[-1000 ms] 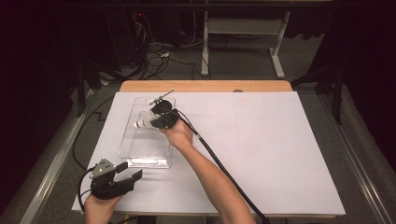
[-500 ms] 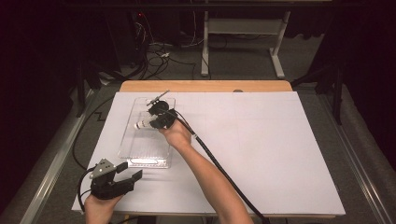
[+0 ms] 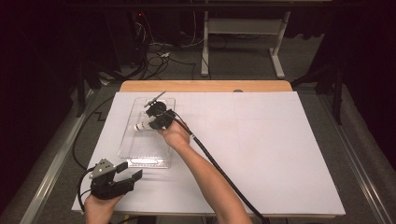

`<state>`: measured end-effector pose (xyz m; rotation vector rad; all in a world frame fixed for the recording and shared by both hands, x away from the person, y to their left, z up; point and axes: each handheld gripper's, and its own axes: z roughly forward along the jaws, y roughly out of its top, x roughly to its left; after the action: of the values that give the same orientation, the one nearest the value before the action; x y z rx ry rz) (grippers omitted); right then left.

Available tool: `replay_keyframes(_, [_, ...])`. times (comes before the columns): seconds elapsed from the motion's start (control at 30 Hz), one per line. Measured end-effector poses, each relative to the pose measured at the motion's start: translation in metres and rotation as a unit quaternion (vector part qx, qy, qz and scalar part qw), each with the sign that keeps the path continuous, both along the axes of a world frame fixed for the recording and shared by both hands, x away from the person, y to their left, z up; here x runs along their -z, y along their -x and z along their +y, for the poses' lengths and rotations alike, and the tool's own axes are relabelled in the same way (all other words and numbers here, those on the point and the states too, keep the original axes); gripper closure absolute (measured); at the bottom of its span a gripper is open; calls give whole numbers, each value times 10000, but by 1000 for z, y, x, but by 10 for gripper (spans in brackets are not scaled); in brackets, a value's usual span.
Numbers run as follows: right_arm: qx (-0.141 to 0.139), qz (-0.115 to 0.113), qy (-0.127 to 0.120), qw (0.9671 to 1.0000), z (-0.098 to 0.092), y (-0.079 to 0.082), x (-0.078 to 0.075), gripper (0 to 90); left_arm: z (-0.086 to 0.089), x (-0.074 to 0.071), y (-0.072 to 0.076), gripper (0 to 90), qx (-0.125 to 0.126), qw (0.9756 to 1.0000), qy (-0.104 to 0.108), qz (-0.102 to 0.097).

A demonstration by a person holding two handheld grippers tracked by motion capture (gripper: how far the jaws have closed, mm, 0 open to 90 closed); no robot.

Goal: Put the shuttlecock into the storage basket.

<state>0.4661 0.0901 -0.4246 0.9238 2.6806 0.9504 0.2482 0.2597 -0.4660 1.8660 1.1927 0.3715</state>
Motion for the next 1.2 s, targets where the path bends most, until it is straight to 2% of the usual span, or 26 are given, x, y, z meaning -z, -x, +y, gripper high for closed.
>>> replay_keyframes(0.33, [-37,6,77,10000,2,-1,1,860,0,0,0,323,6,10000,19,-1])
replay_keyframes(0.53, [-113,-189,212,9995,4,1,1,803,0,0,0,323,8,10000,18,-2])
replay_keyframes(0.67, [-173,-225,282,9992,4,2,-1,770,0,0,0,322,8,10000,9,-5])
replay_keyframes(0.9, [-200,-133,248,9994,1,0,-1,612,0,0,0,322,0,10000,8,-12])
replay_keyframes(0.93, [-146,-59,202,9997,0,0,-1,601,0,0,0,322,-1,10000,9,-11])
replay_keyframes(1.2, [-163,66,75,9998,-5,-2,-4,580,0,0,0,322,0,10000,-1,-17])
